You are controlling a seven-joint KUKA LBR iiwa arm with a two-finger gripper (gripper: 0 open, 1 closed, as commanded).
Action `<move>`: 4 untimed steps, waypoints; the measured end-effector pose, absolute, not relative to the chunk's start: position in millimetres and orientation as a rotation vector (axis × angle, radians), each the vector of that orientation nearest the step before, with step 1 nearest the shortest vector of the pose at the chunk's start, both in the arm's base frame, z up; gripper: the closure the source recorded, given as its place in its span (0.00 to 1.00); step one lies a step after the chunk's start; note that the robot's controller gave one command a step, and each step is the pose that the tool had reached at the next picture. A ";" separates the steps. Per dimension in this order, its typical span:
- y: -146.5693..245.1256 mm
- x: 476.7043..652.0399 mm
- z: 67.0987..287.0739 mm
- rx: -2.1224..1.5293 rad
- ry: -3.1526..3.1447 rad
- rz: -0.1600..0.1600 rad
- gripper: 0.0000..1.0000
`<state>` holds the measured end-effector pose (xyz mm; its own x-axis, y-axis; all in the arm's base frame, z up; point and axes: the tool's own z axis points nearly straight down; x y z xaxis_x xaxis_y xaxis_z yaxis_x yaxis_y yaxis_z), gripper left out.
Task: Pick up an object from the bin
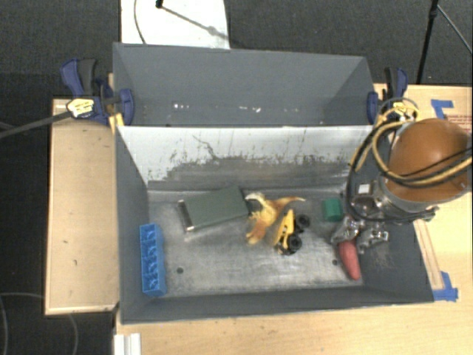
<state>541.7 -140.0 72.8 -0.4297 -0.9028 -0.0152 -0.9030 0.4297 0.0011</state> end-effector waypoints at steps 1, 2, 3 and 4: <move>-140.0 541.7 72.8 -1.671 2.646 0.014 1.00; -139.3 541.6 73.5 -1.674 2.645 0.013 1.00; -138.6 541.6 74.8 -1.677 2.645 0.009 1.00; -138.7 540.8 78.8 -1.680 2.649 0.010 1.00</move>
Offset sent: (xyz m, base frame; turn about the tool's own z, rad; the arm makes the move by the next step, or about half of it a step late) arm 0.0000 0.0001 0.0068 0.0000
